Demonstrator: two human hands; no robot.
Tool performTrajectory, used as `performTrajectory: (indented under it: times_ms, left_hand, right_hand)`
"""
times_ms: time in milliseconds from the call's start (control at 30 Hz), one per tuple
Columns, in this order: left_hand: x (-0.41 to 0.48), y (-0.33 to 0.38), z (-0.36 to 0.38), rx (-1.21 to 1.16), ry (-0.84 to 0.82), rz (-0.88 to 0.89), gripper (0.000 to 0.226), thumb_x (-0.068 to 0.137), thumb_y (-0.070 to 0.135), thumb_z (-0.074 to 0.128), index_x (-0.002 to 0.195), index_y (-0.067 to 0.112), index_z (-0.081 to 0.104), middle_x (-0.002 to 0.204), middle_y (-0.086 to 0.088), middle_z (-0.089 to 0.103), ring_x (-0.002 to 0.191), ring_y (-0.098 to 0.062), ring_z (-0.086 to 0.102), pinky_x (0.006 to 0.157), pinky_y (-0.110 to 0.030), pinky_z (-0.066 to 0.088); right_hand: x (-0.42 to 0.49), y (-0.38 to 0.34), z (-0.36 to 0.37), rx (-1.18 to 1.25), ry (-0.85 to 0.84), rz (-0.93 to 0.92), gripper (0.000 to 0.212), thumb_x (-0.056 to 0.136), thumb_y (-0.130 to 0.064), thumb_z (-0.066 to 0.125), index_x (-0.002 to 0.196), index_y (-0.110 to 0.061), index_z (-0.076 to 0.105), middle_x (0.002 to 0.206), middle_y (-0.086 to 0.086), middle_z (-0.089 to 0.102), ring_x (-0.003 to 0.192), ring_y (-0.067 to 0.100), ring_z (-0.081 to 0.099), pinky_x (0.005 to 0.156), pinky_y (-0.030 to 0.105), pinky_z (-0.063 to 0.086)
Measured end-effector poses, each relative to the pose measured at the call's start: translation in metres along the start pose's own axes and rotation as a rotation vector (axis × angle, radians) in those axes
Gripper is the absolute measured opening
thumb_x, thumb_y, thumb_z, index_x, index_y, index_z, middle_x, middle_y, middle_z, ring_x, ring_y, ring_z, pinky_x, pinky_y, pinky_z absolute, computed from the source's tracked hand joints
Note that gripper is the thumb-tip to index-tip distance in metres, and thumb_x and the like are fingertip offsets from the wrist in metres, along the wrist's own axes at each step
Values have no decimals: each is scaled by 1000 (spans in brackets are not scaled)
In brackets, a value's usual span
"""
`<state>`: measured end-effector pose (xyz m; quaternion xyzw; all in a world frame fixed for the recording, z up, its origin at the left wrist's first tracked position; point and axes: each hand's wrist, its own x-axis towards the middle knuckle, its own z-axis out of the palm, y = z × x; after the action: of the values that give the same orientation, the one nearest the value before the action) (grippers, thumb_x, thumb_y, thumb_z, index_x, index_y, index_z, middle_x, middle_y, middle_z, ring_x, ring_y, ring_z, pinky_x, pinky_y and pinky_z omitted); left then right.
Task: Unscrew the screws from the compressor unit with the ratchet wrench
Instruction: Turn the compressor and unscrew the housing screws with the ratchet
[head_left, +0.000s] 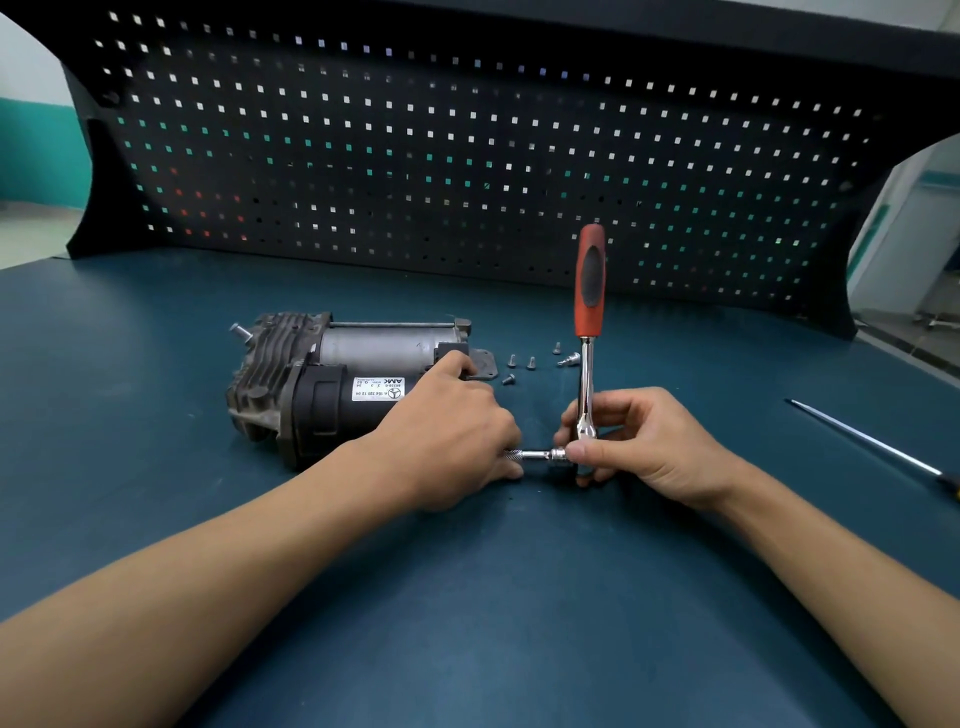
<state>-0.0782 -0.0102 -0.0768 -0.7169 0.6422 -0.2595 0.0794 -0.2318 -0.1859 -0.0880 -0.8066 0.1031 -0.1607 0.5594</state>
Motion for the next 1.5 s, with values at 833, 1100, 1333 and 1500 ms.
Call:
performTrajectory:
  times_ms: [833, 1100, 1333, 1500]
  left_hand:
    - [1, 0, 0, 15, -1, -7, 42, 98, 58, 39, 88, 26, 64, 82, 2, 69, 92, -20, 61, 96, -38, 25]
    - [1, 0, 0, 16, -21, -5, 42, 98, 58, 38, 92, 26, 66, 86, 3, 70, 94, -19, 60, 99, -39, 26]
    - [1, 2, -1, 3, -15, -21, 44, 99, 57, 36, 90, 26, 66, 85, 2, 70, 93, -19, 60, 97, -38, 25]
    - [1, 2, 0, -13, -11, -28, 45, 98, 57, 36, 91, 25, 67, 82, 1, 70, 90, -20, 61, 99, -38, 25]
  right_hand:
    - [-8, -7, 1, -302, -31, -235, 22, 75, -11, 86, 92, -23, 77, 87, 17, 72, 77, 16, 64, 76, 47, 55]
    - [-9, -11, 3, -317, -52, -231, 19, 73, 4, 84, 84, -9, 76, 93, 1, 75, 86, 24, 70, 84, 33, 56]
    - [-4, -8, 5, -83, 5, -74, 11, 79, -3, 80, 88, -5, 74, 76, 13, 72, 66, 20, 69, 52, 26, 54]
    - [0, -7, 12, 36, 109, 74, 9, 87, -13, 73, 88, -7, 67, 85, 15, 74, 57, 29, 71, 38, 23, 45]
